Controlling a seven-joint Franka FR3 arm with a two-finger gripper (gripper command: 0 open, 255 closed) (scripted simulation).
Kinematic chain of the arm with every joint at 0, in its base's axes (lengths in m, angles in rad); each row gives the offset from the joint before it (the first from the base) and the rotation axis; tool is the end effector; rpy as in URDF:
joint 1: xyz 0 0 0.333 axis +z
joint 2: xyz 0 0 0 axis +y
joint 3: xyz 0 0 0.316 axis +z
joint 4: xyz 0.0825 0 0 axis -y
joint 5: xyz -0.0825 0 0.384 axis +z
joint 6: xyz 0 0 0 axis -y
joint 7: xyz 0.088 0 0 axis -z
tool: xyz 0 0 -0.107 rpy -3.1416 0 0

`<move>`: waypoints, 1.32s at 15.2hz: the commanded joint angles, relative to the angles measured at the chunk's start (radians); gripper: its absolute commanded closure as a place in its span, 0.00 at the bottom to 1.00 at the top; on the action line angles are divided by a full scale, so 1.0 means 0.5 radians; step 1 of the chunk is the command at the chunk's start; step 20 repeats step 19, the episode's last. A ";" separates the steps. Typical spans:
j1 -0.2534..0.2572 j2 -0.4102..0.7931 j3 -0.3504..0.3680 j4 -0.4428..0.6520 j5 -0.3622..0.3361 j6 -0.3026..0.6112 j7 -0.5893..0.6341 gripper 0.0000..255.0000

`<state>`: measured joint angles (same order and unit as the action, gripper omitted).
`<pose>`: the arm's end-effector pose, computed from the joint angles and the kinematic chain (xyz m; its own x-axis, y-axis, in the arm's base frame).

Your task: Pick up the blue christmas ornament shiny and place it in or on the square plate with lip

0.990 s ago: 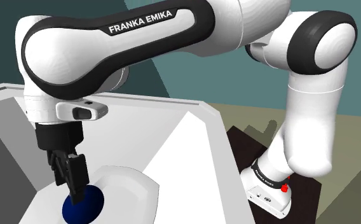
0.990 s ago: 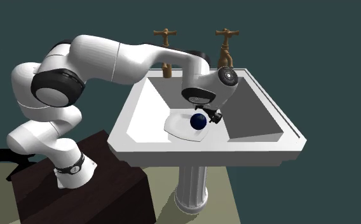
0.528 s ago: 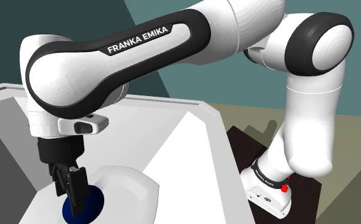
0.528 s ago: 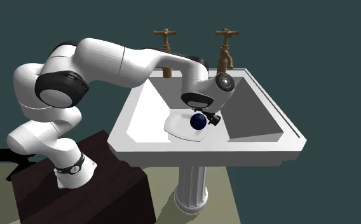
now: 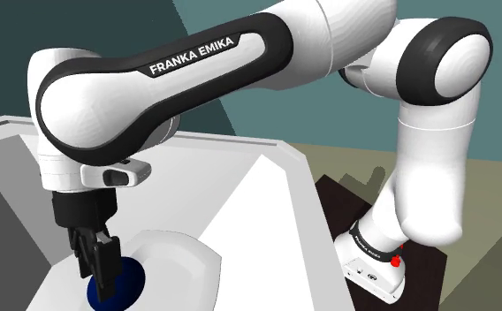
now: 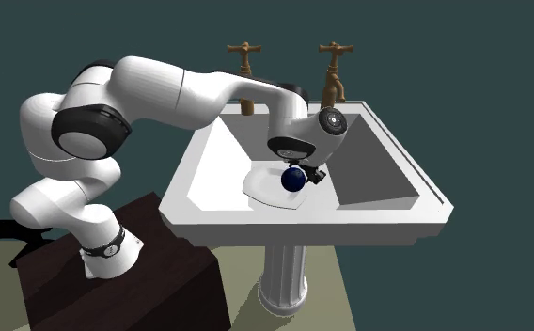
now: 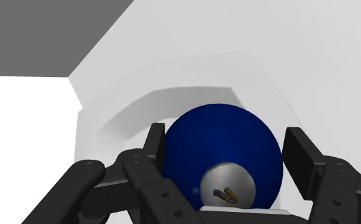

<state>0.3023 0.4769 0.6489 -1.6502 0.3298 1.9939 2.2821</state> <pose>0.4096 0.5185 0.3889 -0.0388 -0.9385 -0.3431 -0.8954 -0.1197 0.4288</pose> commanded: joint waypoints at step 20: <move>-0.016 -0.094 0.025 0.188 0.016 -0.252 0.104 1.00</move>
